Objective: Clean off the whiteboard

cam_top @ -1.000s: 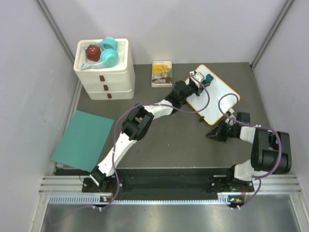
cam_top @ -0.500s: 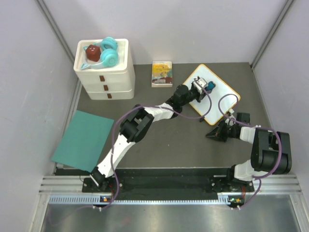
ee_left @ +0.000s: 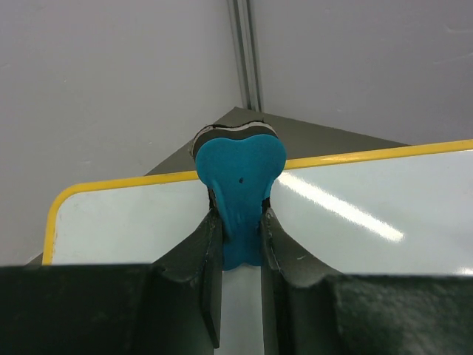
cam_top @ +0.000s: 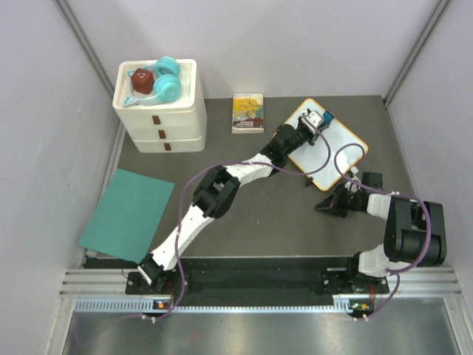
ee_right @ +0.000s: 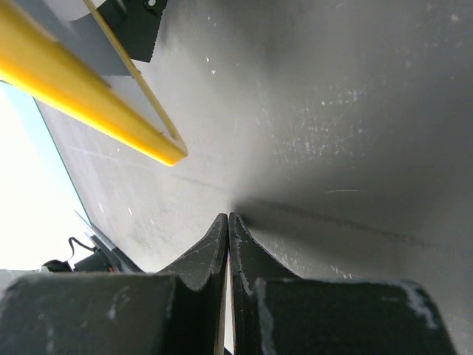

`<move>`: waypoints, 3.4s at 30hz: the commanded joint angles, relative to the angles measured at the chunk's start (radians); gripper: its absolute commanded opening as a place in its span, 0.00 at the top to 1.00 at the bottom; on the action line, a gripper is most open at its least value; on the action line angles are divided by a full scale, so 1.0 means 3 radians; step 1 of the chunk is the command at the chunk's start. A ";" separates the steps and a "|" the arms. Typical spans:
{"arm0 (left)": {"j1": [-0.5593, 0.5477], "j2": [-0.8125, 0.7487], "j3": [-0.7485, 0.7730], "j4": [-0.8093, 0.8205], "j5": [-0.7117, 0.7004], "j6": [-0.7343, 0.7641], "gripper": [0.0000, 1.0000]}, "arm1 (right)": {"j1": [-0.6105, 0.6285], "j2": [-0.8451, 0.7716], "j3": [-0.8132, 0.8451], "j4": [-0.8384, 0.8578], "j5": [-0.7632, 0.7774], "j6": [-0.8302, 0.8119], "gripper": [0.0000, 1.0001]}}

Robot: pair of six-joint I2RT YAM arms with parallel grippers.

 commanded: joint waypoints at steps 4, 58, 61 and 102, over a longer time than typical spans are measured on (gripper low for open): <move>0.0149 -0.0306 -0.0528 -0.0287 0.0044 -0.0083 1.00 | 0.0037 -0.0030 -0.0047 0.0037 0.0151 -0.0080 1.00; 0.0640 -0.2699 -0.2421 -0.2013 -0.1137 -0.0545 1.00 | 0.0047 -0.1491 -0.0124 -0.0453 0.0382 -0.0162 1.00; 0.0818 -0.2858 -0.2553 -0.2505 -0.0730 -0.1134 1.00 | 0.0047 -0.1640 -0.0114 -0.0530 0.0336 -0.0141 1.00; 0.1177 -0.4494 -0.4384 -0.2880 -0.0656 -0.1633 0.01 | 0.0165 -0.2162 0.0111 -0.0285 0.0816 0.0089 0.01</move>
